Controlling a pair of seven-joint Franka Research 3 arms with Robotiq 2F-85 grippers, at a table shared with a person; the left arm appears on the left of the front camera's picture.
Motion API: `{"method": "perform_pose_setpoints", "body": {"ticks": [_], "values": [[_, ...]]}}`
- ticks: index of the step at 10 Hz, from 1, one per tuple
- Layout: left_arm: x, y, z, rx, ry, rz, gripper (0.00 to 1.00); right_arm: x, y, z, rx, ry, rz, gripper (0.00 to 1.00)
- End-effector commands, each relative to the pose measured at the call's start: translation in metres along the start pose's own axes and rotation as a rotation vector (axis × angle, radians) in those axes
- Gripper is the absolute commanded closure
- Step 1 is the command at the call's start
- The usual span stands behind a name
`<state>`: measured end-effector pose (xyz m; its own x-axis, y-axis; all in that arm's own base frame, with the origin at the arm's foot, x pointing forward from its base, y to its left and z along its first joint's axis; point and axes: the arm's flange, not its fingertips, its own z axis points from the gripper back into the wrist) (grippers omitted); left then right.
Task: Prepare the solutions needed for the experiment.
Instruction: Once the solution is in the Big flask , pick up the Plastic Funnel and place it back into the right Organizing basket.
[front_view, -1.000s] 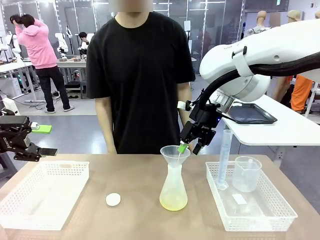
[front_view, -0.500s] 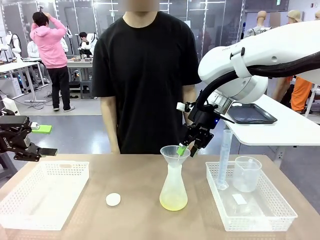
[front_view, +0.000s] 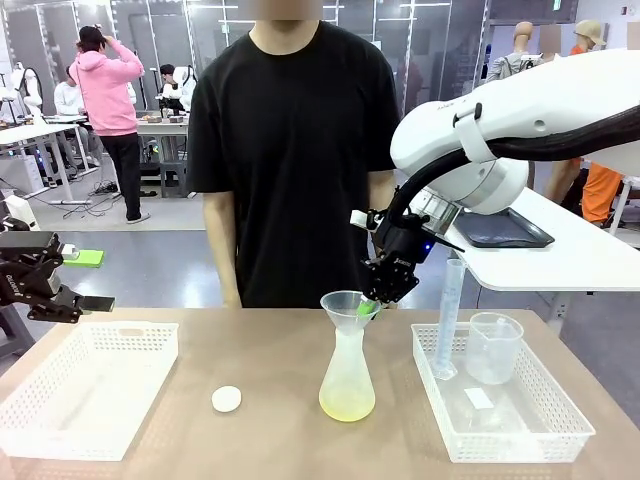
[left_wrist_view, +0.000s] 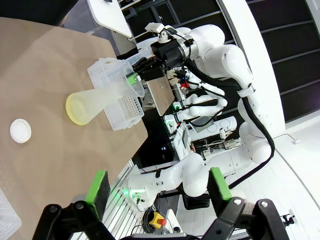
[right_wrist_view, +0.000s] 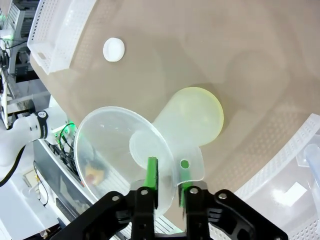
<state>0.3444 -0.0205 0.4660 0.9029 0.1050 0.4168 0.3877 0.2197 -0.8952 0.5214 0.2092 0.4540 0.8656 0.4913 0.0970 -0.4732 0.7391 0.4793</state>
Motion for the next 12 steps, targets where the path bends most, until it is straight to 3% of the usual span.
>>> {"method": "perform_pose_setpoints", "body": {"ticks": [1,12], "values": [[0.003,-0.002,-0.001,-0.019,-0.004,-0.007,0.00,0.001,0.002,-0.004,-0.004,-0.018,-0.037,0.98],[0.003,-0.002,-0.001,-0.019,-0.004,-0.007,0.00,-0.009,0.029,0.002,-0.055,-0.058,0.003,1.00]]}}
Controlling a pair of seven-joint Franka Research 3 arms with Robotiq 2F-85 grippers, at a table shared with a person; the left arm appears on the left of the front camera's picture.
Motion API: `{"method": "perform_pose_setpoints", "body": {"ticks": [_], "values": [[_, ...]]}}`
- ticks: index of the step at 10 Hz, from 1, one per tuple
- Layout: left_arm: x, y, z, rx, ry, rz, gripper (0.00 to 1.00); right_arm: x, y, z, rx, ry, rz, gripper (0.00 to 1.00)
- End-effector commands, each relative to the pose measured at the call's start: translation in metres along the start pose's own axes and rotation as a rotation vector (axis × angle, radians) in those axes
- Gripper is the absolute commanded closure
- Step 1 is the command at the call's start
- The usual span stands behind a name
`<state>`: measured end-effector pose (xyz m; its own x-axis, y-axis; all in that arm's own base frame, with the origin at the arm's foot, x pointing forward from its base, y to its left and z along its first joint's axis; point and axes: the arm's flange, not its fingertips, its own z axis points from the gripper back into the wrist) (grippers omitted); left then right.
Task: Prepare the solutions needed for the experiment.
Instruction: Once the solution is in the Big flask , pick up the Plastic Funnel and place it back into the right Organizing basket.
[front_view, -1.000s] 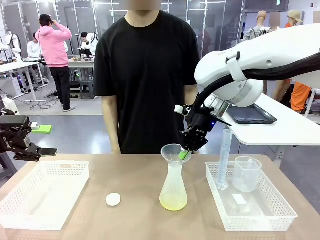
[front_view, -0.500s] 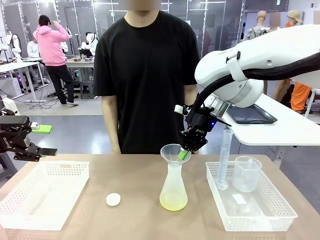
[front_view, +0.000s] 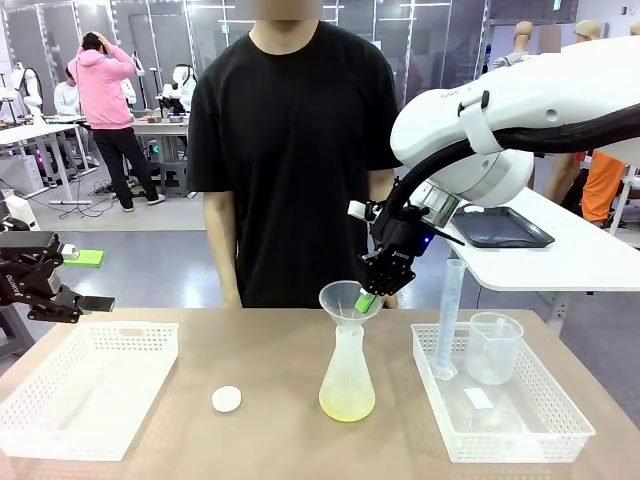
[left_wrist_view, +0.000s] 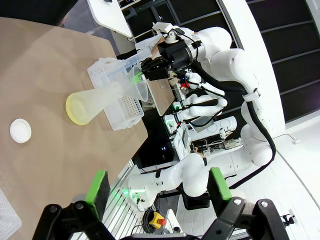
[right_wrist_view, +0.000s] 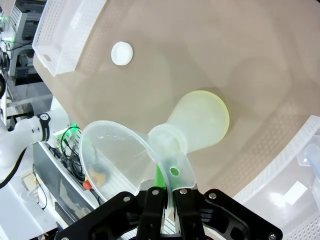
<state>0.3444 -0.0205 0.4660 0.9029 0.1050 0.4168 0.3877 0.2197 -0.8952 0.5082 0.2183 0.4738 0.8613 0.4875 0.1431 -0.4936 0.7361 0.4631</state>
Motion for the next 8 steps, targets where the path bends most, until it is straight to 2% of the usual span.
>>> {"method": "perform_pose_setpoints", "body": {"ticks": [1,6,8], "values": [[0.003,-0.002,-0.001,-0.019,-0.004,-0.007,0.00,-0.007,0.011,0.017,-0.047,-0.022,-0.002,1.00],[0.003,-0.002,-0.001,-0.019,-0.004,-0.007,0.00,-0.015,0.029,0.044,-0.118,-0.065,0.024,1.00],[0.003,-0.002,-0.001,-0.019,-0.004,-0.007,0.00,-0.018,0.036,0.059,-0.104,-0.104,0.068,1.00]]}}
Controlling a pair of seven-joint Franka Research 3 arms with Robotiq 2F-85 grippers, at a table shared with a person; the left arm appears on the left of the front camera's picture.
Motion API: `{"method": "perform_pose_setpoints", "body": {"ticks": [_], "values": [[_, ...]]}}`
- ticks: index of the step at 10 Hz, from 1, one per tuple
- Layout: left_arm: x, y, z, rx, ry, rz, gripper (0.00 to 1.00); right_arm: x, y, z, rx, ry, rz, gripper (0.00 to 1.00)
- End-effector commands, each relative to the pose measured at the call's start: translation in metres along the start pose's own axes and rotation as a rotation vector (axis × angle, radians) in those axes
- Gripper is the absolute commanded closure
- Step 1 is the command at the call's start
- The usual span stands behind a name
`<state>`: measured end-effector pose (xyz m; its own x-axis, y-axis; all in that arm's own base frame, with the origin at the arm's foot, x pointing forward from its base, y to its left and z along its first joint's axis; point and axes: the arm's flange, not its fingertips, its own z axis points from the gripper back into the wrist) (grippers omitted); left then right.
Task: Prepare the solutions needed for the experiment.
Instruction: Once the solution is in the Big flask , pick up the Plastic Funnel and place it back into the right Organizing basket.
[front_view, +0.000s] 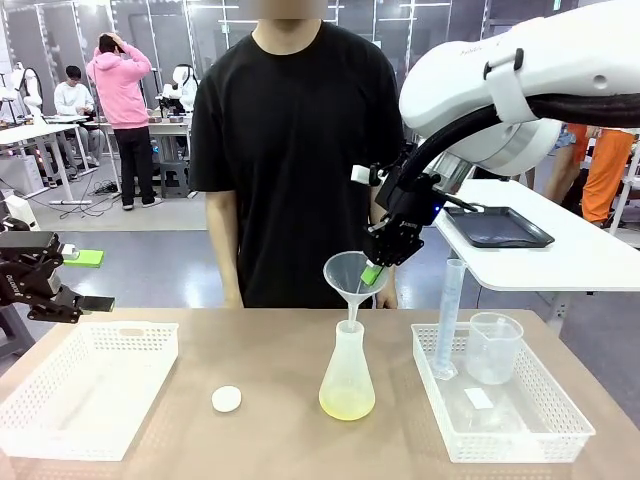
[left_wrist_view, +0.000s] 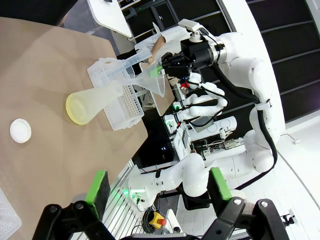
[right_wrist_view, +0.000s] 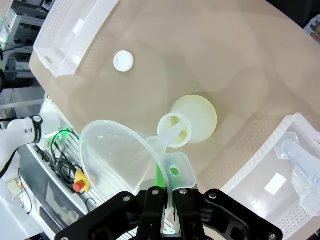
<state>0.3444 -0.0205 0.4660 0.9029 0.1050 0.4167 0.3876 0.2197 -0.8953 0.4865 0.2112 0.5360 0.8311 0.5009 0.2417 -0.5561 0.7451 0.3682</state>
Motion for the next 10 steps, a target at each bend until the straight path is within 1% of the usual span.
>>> {"method": "perform_pose_setpoints", "body": {"ticks": [1,4,6,8,10], "values": [[0.003,-0.002,-0.001,-0.019,-0.004,-0.008,0.00,-0.006,0.005,0.011,-0.005,-0.036,0.008,1.00],[0.003,-0.002,-0.001,-0.019,-0.004,-0.008,0.00,-0.015,0.012,0.028,0.014,-0.045,0.027,1.00],[0.003,-0.002,-0.001,-0.019,-0.004,-0.008,0.00,-0.021,0.007,0.044,0.026,-0.059,0.034,1.00],[0.003,-0.002,-0.001,-0.019,-0.004,-0.008,0.00,-0.027,-0.015,0.062,-0.007,-0.062,-0.014,1.00],[0.003,-0.002,-0.001,-0.019,-0.004,-0.008,0.00,-0.041,-0.043,0.084,-0.005,-0.052,-0.074,1.00]]}}
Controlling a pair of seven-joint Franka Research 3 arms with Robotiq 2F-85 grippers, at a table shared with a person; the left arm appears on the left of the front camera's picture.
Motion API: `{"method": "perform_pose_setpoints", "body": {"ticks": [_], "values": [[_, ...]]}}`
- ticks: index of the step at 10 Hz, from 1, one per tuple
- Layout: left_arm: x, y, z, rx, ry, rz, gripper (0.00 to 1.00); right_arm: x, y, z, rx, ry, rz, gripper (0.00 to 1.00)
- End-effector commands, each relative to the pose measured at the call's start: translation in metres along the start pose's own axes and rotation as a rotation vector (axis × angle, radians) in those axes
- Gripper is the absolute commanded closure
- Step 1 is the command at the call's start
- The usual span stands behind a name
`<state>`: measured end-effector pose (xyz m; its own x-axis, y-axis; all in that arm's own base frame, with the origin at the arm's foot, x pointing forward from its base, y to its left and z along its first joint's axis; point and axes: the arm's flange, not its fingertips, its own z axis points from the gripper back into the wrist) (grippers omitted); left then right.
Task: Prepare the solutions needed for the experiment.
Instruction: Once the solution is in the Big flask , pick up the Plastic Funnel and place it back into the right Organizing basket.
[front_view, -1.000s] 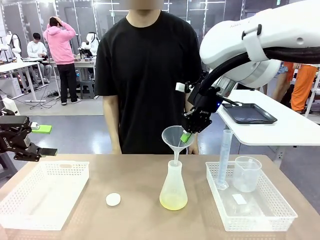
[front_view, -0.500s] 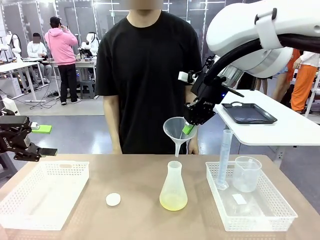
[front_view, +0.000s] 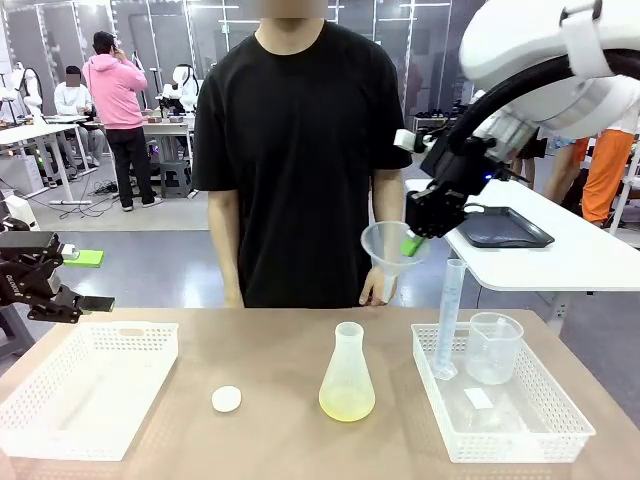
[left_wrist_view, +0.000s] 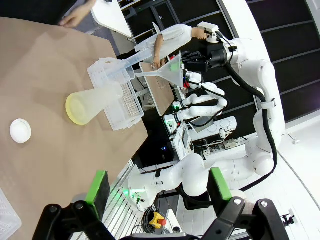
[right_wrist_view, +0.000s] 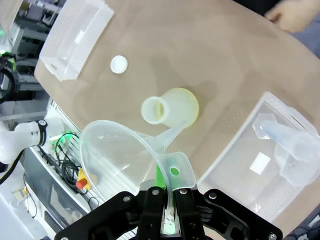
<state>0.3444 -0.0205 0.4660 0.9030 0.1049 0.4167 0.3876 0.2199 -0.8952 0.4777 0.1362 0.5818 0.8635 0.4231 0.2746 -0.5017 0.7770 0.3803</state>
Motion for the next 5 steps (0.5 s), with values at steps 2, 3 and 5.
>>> {"method": "perform_pose_setpoints", "body": {"ticks": [2,3,5], "values": [[0.003,-0.002,-0.001,-0.019,-0.004,-0.007,0.00,-0.022,-0.045,0.034,-0.037,-0.008,-0.085,1.00],[0.003,-0.002,-0.001,-0.019,-0.004,-0.007,0.00,-0.031,-0.060,0.043,-0.040,-0.016,-0.120,1.00],[0.003,-0.002,-0.001,-0.019,-0.004,-0.007,0.00,-0.041,-0.081,0.054,-0.033,-0.016,-0.147,1.00]]}}
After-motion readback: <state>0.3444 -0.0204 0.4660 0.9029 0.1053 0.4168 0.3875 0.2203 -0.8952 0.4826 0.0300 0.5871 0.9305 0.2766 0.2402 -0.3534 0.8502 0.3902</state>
